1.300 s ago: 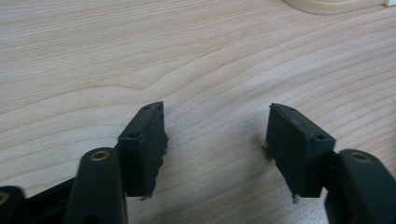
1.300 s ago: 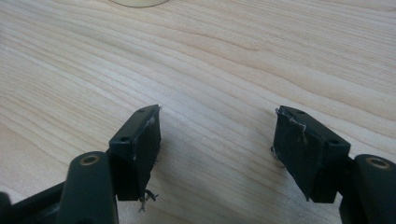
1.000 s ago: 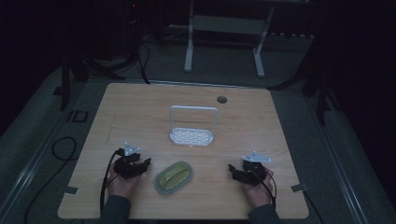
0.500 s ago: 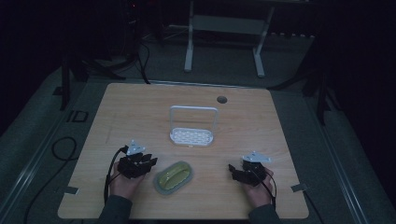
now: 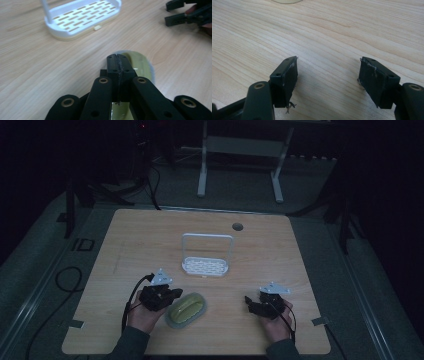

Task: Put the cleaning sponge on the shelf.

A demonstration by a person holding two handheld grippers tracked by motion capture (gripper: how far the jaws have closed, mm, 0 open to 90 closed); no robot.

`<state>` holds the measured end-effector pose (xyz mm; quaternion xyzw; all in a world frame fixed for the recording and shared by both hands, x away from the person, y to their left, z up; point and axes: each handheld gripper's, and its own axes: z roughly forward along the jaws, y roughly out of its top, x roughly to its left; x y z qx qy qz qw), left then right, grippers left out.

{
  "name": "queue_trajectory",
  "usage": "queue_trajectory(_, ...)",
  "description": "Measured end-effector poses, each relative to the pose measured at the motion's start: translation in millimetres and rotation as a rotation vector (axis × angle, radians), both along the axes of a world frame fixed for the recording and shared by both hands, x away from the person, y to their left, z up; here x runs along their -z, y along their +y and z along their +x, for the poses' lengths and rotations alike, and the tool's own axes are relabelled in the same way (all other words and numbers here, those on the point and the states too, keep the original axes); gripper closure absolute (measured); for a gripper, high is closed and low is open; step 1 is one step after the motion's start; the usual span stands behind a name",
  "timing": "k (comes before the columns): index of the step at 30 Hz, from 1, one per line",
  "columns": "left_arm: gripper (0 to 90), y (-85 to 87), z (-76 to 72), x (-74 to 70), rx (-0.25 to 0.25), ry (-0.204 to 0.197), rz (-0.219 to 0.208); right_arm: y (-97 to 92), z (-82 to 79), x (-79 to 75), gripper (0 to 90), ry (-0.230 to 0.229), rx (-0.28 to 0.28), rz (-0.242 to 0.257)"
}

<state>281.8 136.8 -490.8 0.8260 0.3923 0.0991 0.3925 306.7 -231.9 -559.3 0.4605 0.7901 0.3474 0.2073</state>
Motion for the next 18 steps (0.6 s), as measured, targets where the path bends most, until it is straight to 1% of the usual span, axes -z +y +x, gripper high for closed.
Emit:
queue_trajectory(3, 89.8, -6.1, -2.3, -1.3, 0.019, 0.001, -0.001, 0.0, 0.0, 0.0, 31.0, 0.000, 0.000, 0.000)
queue_trajectory(7, 89.8, -14.3, -5.6, -4.2, 0.044, -0.008, -0.010, 0.0, 0.0, 0.0, 31.0, 0.000, 0.000, 0.000)
queue_trajectory(9, 89.8, -19.2, -6.5, -5.7, 0.064, -0.008, 0.000, 0.0, 0.0, 0.0, 31.0, 0.000, 0.000, 0.000)
queue_trajectory(11, 89.8, -25.5, -7.4, -6.0, 0.079, -0.006, -0.003, 0.0, 0.0, 0.0, 30.9, 0.000, 0.000, 0.000)
queue_trajectory(13, 89.8, -25.5, -7.4, -6.0, 0.079, -0.006, -0.003, 0.0, 0.0, 0.0, 30.9, 0.000, 0.000, 0.000)
queue_trajectory(14, 89.8, -34.4, -8.1, -4.5, 0.102, 0.000, 0.000, 0.0, 0.0, 0.0, 31.0, 0.000, 0.000, 0.000)
queue_trajectory(16, 89.8, -40.9, -8.9, -2.4, 0.115, 0.010, 0.002, 0.0, 0.1, 0.0, 30.9, -0.001, 0.000, 0.000)
queue_trajectory(18, 89.8, -46.4, -9.5, -0.4, 0.132, 0.016, 0.014, 0.0, 0.1, 0.1, 30.9, -0.001, -0.001, 0.000)
